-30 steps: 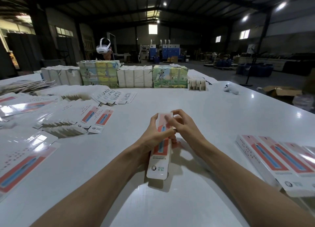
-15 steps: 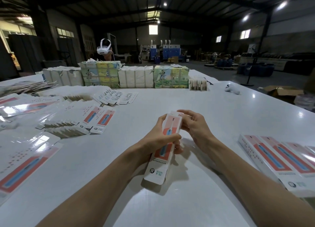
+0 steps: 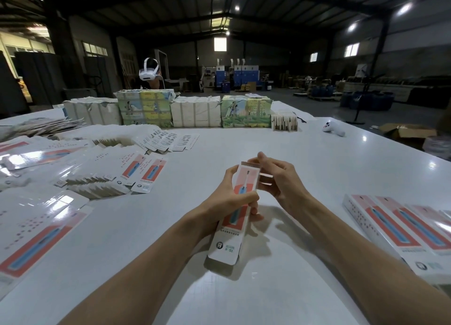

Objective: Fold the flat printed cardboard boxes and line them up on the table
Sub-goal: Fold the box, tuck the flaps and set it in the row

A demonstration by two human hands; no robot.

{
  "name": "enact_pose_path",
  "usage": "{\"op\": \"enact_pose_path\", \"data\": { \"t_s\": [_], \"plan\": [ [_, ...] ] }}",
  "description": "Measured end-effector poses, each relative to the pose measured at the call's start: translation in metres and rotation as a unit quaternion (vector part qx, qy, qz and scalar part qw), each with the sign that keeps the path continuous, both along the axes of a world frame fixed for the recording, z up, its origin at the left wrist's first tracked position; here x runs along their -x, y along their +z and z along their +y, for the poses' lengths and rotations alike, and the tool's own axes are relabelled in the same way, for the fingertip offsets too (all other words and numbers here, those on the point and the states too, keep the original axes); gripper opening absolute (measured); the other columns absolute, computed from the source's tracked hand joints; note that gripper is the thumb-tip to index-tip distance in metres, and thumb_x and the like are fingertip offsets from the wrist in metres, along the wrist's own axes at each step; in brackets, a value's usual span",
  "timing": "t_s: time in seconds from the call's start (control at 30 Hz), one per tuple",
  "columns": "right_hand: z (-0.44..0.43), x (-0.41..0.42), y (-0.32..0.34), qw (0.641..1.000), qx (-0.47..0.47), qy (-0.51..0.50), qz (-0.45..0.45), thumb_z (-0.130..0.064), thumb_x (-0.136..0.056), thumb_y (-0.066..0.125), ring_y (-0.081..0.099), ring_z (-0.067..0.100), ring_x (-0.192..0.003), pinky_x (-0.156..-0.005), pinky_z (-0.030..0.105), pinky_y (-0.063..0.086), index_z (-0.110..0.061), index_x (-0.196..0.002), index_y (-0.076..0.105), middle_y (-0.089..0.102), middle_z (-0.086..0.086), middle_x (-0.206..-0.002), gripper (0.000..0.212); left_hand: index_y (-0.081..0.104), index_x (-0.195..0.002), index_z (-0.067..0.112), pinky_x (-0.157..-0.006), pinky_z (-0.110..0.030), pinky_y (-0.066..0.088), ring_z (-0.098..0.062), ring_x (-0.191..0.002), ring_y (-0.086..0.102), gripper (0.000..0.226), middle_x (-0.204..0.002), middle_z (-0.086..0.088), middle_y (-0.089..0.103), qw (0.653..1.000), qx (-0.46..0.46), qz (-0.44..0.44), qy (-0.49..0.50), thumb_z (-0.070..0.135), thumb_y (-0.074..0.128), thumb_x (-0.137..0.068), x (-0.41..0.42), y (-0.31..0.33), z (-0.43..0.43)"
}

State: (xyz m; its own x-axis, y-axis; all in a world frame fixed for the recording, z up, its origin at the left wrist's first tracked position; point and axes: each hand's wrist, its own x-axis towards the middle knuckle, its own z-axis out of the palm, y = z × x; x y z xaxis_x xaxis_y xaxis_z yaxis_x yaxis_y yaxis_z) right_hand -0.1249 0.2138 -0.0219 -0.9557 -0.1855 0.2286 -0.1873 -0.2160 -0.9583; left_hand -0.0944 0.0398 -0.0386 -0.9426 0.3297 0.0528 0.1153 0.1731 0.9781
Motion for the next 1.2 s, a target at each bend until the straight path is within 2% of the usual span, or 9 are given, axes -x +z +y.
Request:
{"op": "enact_pose_path", "data": {
  "t_s": [0.17,0.33,0.5,0.63,0.83,0.97,1.2],
  "plan": [
    [0.002,0.002,0.002,0.997,0.038,-0.023,-0.063,-0.011,-0.100,0.068,0.077,0.034,-0.103,-0.072,0.037,0.064,-0.001,-0.111,0.077,0.077,0.017,-0.112,0.018,0.021,-0.141,0.052,-0.063,-0.029,0.062,-0.026,-0.076,0.079,0.085,-0.116,-0.019,0.060,1.000,-0.001,-0.001,-0.011,0.019,0.079,-0.088,-0.001,-0.001,0.000],
    [0.005,0.003,0.003,0.994,0.049,-0.034,-0.096,-0.006,-0.098,0.067,0.078,0.031,-0.095,-0.068,0.040,0.065,-0.002,-0.100,0.080,0.077,0.018,-0.104,0.014,0.019,-0.137,0.059,-0.067,-0.031,0.063,-0.031,-0.078,0.079,0.090,-0.120,-0.016,0.055,1.000,0.022,0.018,-0.013,0.021,0.081,-0.083,-0.004,0.000,0.000],
    [0.005,0.002,0.002,0.996,0.034,-0.026,-0.082,-0.006,-0.099,0.063,0.078,0.031,-0.096,-0.069,0.038,0.064,-0.005,-0.097,0.082,0.078,0.018,-0.107,0.019,0.014,-0.142,0.059,-0.066,-0.030,0.063,-0.030,-0.076,0.079,0.097,-0.122,-0.016,0.052,0.999,0.022,0.026,-0.008,0.015,0.081,-0.086,-0.003,0.000,0.002],
    [0.006,0.001,0.002,0.997,0.033,0.003,-0.075,-0.007,-0.099,0.062,0.076,0.031,-0.104,-0.074,0.036,0.063,-0.005,-0.104,0.082,0.077,0.018,-0.111,0.020,0.015,-0.141,0.065,-0.067,-0.030,0.063,-0.031,-0.081,0.079,0.098,-0.125,-0.017,0.053,1.000,0.007,0.024,-0.014,0.020,0.081,-0.084,-0.005,0.001,0.001],
    [0.003,-0.001,0.002,0.997,0.017,0.046,-0.066,-0.009,-0.098,0.062,0.075,0.031,-0.109,-0.084,0.037,0.064,-0.008,-0.109,0.082,0.077,0.014,-0.114,0.023,0.021,-0.146,0.047,-0.062,-0.023,0.060,-0.014,-0.073,0.077,0.085,-0.118,-0.011,0.054,0.999,0.002,0.036,0.009,0.021,0.078,-0.089,-0.001,-0.002,0.000],
    [-0.008,-0.004,-0.002,0.999,-0.001,-0.001,-0.033,-0.009,-0.098,0.069,0.076,0.032,-0.104,-0.081,0.036,0.064,-0.008,-0.122,0.071,0.076,0.016,-0.111,0.024,0.022,-0.147,0.047,-0.064,-0.028,0.062,-0.018,-0.076,0.078,0.087,-0.116,-0.013,0.058,0.999,-0.048,-0.002,0.024,0.020,0.078,-0.087,0.001,-0.003,-0.002],
    [-0.007,-0.009,-0.004,1.000,-0.011,0.004,0.009,-0.009,-0.099,0.069,0.076,0.031,-0.104,-0.083,0.033,0.063,0.000,-0.116,0.073,0.077,0.017,-0.110,0.020,0.023,-0.144,0.051,-0.061,-0.026,0.061,-0.018,-0.076,0.079,0.092,-0.107,-0.011,0.065,0.997,-0.063,-0.025,0.031,0.029,0.080,-0.076,-0.002,-0.004,-0.004]
  ]
}}
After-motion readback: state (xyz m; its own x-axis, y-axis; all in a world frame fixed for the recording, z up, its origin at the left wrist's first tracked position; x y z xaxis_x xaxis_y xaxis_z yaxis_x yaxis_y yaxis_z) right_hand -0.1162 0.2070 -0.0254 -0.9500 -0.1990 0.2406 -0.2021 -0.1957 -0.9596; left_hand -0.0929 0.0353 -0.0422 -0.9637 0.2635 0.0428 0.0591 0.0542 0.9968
